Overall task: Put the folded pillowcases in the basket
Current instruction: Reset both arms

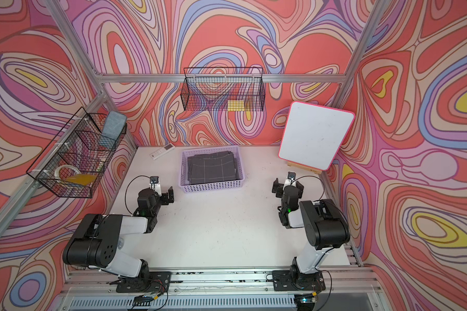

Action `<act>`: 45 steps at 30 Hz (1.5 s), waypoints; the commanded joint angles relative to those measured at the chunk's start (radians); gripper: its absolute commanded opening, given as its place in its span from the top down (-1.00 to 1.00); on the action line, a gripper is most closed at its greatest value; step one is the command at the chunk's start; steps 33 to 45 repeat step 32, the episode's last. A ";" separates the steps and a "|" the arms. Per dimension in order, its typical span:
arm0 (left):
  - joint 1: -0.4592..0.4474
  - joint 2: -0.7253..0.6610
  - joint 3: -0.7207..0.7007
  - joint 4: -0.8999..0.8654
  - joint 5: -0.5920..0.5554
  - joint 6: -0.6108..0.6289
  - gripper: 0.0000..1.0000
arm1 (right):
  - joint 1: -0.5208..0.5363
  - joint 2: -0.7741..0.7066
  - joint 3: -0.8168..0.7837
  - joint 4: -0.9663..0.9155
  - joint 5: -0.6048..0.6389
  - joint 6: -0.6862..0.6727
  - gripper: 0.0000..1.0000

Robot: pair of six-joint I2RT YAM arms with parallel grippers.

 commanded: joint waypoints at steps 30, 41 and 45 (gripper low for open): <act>0.007 0.001 0.004 0.002 0.008 -0.011 -0.98 | -0.005 0.003 0.015 -0.003 -0.006 0.008 -0.97; 0.006 -0.004 -0.006 0.013 0.021 -0.006 -0.98 | -0.005 0.003 0.015 -0.002 -0.006 0.009 -0.96; 0.006 -0.004 -0.006 0.013 0.021 -0.006 -0.98 | -0.005 0.003 0.015 -0.002 -0.006 0.009 -0.96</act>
